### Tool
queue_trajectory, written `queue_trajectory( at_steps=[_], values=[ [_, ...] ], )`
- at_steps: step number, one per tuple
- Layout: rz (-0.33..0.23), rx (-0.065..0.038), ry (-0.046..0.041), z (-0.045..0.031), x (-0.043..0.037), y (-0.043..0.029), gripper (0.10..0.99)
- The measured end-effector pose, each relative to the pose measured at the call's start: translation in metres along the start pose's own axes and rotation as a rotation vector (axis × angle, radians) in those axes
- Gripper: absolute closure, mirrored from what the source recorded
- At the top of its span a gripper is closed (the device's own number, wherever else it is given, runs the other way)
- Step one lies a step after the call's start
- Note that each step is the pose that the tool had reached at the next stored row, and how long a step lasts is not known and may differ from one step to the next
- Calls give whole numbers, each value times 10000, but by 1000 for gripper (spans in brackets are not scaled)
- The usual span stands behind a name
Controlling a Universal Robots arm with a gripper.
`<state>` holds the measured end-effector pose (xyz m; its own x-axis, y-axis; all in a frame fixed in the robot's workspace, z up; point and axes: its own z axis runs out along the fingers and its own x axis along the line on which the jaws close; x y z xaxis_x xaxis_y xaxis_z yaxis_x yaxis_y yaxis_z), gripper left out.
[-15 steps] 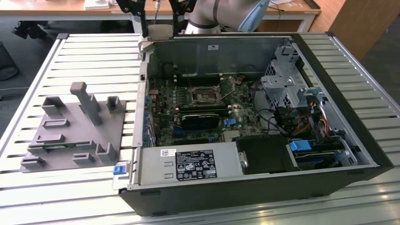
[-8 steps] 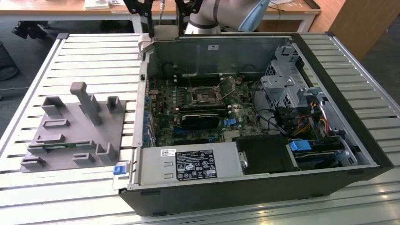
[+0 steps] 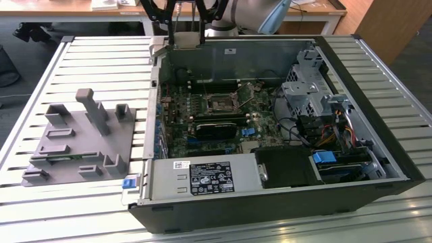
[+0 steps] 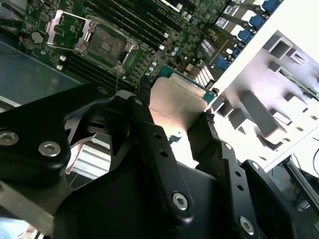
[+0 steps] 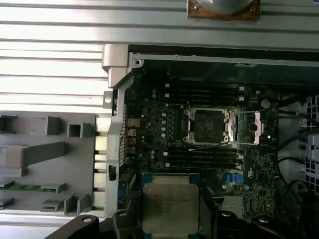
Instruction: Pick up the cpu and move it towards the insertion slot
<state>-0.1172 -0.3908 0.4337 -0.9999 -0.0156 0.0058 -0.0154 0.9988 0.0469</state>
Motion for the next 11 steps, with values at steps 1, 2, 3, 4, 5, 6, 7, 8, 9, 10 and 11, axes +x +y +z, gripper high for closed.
queue_trajectory(
  at_steps=[1,2,3,4,5,6,7,8,9,10,11],
  values=[
    [1,1,1,10,-34,5,541],
    [2,1,1,18,-65,12,541],
    [2,1,0,24,-98,22,541],
    [0,1,1,31,-128,35,541],
    [0,0,0,40,-153,52,541],
    [0,1,0,48,-174,72,541],
    [0,0,0,56,-195,92,541],
    [0,2,1,63,-215,114,541],
    [1,0,0,72,-229,133,541],
    [2,0,-1,81,-241,150,541],
    [1,1,-1,88,-256,169,541]
  ],
)
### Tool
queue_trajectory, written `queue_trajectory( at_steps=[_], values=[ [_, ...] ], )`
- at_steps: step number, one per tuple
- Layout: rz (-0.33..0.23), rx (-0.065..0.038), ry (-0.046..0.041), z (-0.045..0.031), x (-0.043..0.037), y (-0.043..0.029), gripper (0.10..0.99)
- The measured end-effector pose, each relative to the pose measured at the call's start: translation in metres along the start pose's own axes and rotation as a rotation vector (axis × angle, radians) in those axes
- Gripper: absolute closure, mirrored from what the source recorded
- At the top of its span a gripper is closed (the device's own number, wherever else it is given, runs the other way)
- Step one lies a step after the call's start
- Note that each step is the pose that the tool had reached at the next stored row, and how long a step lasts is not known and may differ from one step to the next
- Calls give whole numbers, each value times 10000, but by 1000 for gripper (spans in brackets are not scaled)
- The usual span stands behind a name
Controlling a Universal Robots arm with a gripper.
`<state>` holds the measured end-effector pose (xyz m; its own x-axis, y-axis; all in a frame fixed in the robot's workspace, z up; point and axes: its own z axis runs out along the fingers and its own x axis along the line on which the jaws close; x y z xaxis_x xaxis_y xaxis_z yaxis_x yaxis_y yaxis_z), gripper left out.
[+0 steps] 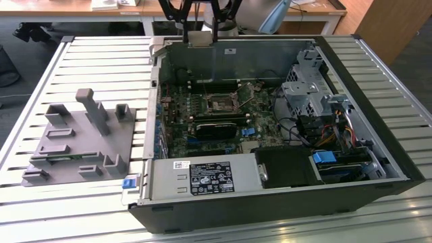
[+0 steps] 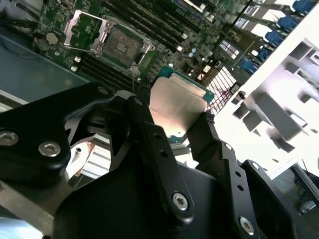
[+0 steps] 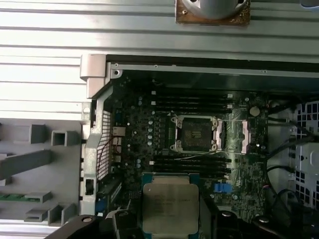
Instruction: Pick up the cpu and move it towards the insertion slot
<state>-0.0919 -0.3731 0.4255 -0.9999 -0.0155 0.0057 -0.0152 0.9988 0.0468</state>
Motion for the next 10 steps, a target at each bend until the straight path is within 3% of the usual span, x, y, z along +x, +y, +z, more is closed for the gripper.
queue_trajectory(
  at_steps=[10],
  values=[
    [-1,-12,-4,64,-120,159,541]
  ],
)
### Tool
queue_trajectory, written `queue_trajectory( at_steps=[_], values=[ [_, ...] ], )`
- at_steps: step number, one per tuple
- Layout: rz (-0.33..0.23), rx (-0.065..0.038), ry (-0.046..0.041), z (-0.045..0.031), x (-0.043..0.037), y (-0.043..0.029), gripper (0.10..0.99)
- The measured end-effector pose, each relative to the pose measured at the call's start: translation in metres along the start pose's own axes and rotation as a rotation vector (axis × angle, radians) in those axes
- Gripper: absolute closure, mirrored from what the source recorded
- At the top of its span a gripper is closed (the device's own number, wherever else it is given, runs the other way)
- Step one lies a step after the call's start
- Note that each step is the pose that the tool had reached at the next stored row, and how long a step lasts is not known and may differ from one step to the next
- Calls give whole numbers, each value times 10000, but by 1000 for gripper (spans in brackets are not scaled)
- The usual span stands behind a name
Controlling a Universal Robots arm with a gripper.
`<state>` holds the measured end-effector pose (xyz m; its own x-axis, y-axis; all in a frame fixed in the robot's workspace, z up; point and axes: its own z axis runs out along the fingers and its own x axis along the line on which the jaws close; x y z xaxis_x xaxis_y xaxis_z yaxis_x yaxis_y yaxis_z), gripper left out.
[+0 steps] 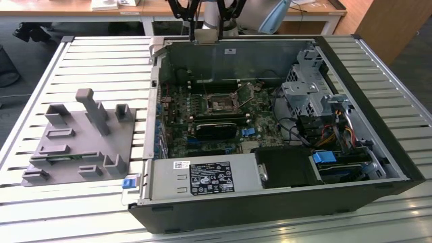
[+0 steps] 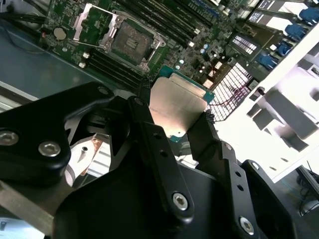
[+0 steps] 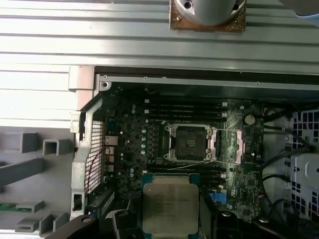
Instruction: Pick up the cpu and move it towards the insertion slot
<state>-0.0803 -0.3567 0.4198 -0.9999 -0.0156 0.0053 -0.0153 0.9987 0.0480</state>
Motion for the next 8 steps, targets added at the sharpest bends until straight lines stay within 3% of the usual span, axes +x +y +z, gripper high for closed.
queue_trajectory(
  at_steps=[8],
  values=[
    [2,-3,-3,55,-159,104,541]
  ],
)
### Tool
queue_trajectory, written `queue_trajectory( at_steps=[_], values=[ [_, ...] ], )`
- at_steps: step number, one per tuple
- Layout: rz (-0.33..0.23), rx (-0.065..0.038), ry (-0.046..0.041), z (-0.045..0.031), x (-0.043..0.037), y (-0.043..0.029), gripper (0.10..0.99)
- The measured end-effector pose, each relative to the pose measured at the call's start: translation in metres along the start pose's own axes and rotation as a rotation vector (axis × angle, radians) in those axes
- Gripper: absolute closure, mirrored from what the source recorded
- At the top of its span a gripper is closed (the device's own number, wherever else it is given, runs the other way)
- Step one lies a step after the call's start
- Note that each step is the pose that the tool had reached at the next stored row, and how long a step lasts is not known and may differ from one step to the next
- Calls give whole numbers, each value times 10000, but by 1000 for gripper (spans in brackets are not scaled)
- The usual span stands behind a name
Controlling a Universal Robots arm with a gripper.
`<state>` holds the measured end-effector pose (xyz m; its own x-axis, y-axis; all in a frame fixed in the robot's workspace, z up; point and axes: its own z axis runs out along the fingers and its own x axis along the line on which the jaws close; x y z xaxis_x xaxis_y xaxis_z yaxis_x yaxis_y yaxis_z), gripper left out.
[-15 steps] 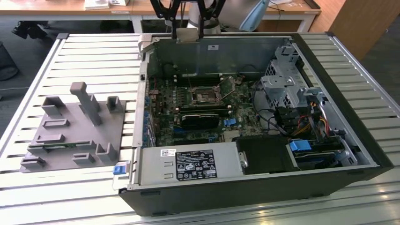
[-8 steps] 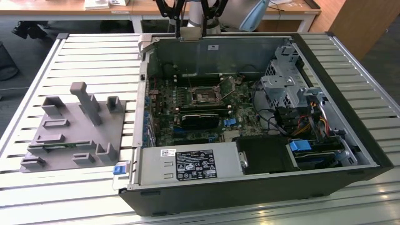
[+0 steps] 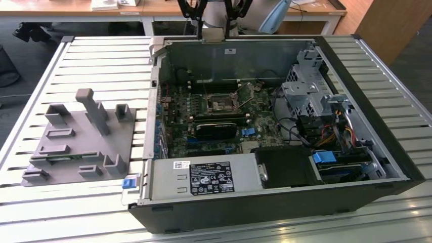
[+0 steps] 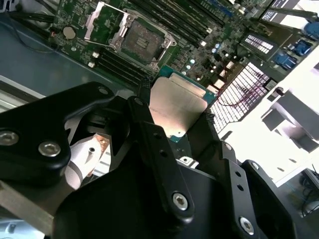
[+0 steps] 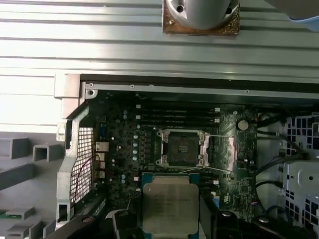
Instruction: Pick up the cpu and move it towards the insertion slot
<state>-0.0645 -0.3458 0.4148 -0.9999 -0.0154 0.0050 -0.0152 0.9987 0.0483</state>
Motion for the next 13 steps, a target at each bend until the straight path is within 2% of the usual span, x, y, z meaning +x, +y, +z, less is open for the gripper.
queue_trajectory(
  at_steps=[9,13],
  values=[
    [110,-5,-5,44,-194,26,541],
    [110,-14,-6,59,-262,60,541]
  ],
)
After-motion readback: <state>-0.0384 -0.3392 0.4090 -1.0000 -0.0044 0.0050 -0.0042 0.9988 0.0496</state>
